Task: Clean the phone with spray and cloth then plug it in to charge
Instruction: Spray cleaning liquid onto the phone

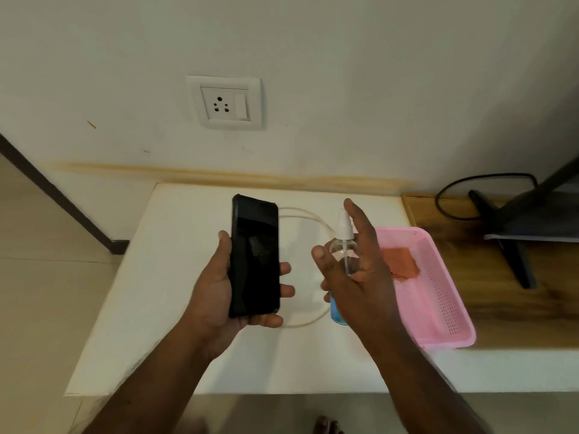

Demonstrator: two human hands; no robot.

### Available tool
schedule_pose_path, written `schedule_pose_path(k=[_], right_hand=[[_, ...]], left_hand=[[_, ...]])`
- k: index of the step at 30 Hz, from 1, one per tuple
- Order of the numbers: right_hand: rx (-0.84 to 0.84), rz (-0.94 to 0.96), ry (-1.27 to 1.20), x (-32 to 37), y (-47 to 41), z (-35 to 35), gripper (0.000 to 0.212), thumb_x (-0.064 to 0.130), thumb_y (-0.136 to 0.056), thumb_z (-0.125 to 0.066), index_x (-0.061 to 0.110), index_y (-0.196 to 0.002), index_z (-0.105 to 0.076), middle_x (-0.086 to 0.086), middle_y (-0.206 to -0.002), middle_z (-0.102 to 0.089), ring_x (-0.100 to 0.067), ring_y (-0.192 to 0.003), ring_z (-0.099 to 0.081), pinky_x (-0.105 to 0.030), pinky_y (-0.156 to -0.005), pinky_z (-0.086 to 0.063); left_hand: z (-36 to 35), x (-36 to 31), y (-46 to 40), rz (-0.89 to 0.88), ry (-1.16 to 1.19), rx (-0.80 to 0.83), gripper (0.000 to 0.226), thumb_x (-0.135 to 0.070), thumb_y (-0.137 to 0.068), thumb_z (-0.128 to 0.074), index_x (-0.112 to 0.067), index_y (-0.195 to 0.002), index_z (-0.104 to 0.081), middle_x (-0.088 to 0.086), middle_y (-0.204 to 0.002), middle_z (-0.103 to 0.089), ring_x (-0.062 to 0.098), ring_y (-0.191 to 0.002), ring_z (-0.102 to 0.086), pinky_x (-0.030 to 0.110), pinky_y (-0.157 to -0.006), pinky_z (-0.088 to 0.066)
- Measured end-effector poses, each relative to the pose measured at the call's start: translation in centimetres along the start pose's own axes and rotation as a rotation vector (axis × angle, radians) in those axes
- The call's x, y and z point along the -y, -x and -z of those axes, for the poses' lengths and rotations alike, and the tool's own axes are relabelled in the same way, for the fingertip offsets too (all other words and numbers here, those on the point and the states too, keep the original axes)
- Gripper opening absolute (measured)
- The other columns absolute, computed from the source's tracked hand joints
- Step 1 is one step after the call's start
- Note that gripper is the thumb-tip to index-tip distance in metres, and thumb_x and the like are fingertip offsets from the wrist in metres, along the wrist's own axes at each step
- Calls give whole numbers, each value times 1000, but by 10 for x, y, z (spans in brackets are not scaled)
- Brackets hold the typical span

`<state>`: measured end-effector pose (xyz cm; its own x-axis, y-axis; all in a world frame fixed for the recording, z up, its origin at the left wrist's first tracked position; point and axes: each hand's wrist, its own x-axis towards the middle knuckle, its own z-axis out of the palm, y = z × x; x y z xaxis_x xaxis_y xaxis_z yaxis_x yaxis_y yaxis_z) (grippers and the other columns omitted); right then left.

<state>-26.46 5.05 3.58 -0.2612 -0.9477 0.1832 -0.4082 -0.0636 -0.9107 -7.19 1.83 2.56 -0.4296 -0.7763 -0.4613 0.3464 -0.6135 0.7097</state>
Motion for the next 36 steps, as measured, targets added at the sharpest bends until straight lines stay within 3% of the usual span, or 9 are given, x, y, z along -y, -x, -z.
schedule_pose_path(k=[4,7,11,19,21,25,31,36], right_hand=[[-3,38,104,4,2,-1,68,68,-82,-56,68,-141,-21,20,-98,-59,-20,-69,-69,-32,-53,-62],[15,47,112,5,2,-3,70,61,-84,-61,68,-141,-20,25,-98,-58,-8,-78,-69,-25,-51,-60],[82,58,129,5,2,-4,85,36,-82,-78,70,-137,-23,36,-97,-54,-9,-82,-65,-21,-50,-58],[112,99,182,2,5,-6,86,12,-83,-71,71,-132,-30,30,-99,-57,-6,-73,-64,-8,-54,-49],[91,98,189,2,4,-5,85,11,-84,-70,72,-128,-29,31,-94,-59,-3,-74,-64,-5,-53,-47],[11,53,144,1,2,-1,84,16,-86,-72,73,-129,-29,25,-87,-61,-10,-74,-66,-16,-46,-54],[-52,17,122,-1,-1,3,88,14,-87,-71,78,-125,-24,24,-99,-55,0,-81,-64,-9,-46,-47],[-33,33,165,2,-1,2,83,13,-86,-71,75,-122,-28,21,-92,-58,5,-80,-63,-5,-46,-44]], left_hand=[[-1,0,2,-4,-15,63,74,-78,-90,-28,-27,-130,-65,21,-124,-69,41,-101,-70,43,-59,-60],[-3,2,3,4,-45,61,73,-78,-90,-28,-29,-127,-66,19,-123,-70,40,-102,-70,43,-60,-62],[-4,7,1,20,-108,20,72,-78,-90,-27,-30,-125,-68,17,-120,-72,43,-104,-70,45,-64,-61],[-7,12,-1,49,-170,4,71,-79,-86,-27,-33,-111,-75,14,-116,-74,40,-101,-72,44,-63,-64],[-7,13,-1,53,-175,8,72,-80,-84,-28,-32,-109,-76,13,-116,-75,39,-101,-72,43,-62,-64],[-7,13,-2,49,-147,20,72,-80,-83,-30,-32,-113,-74,13,-118,-74,41,-104,-71,45,-63,-63],[-2,9,-2,32,-89,71,73,-79,-90,-28,-30,-129,-65,17,-123,-71,41,-104,-70,44,-62,-62],[0,9,-3,36,-73,76,74,-79,-90,-27,-29,-128,-66,17,-123,-71,40,-102,-70,44,-63,-62]])
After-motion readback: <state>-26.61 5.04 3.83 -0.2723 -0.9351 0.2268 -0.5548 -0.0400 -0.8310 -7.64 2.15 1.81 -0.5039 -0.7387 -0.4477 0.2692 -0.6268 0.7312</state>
